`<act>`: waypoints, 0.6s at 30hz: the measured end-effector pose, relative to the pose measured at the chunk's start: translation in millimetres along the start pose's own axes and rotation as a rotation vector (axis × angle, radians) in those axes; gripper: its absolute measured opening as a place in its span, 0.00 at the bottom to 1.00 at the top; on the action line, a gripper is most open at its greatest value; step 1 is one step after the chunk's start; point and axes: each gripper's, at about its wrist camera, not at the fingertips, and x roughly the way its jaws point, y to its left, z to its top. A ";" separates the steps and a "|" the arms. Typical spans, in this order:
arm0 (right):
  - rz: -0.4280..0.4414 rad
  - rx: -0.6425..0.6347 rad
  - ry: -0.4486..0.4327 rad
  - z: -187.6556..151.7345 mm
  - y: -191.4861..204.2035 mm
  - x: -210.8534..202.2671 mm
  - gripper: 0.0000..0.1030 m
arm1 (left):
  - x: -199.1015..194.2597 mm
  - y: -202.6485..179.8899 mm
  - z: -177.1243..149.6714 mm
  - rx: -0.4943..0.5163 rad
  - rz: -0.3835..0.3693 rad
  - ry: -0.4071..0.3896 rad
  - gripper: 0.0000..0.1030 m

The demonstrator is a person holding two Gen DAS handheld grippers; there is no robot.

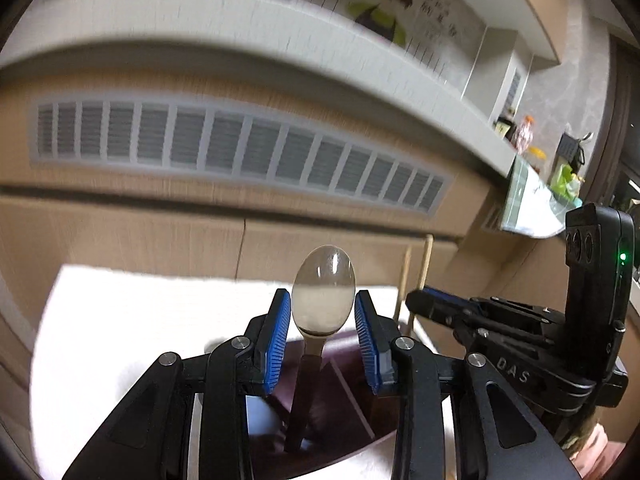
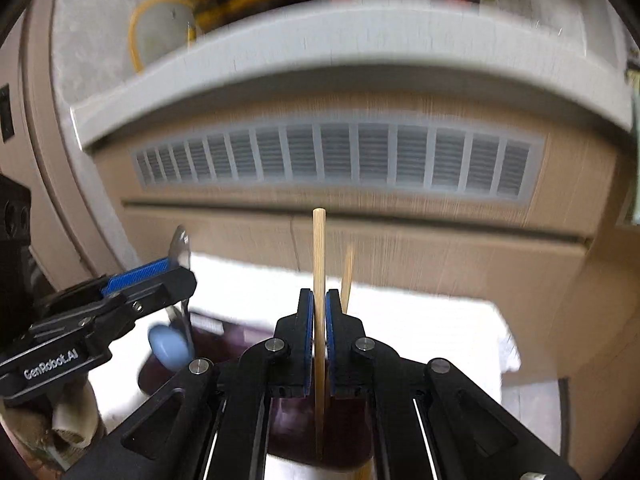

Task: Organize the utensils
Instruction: 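Lower both utensils into the caddy and open both tools, then grasp the metal shovel-shaped spatula with the right tool while the left tool approaches the wooden spoon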

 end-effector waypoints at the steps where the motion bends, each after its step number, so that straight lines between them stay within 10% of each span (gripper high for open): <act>1: -0.003 0.000 0.020 -3.9 -1.0 2.5 0.09 | 3.4 1.3 -3.3 -0.002 -0.001 0.016 0.34; 6: -0.059 -0.034 0.045 -31.7 -2.6 -19.0 0.19 | -8.1 -2.0 -12.4 0.015 0.023 0.011 0.43; 11: -0.118 -0.022 0.097 -77.8 -15.3 -50.2 0.49 | -37.6 -13.4 -24.1 0.051 0.031 -0.002 0.52; 18: -0.119 0.059 0.346 -149.7 -26.7 -16.1 0.50 | -71.5 -27.9 -60.0 0.086 0.062 0.032 0.54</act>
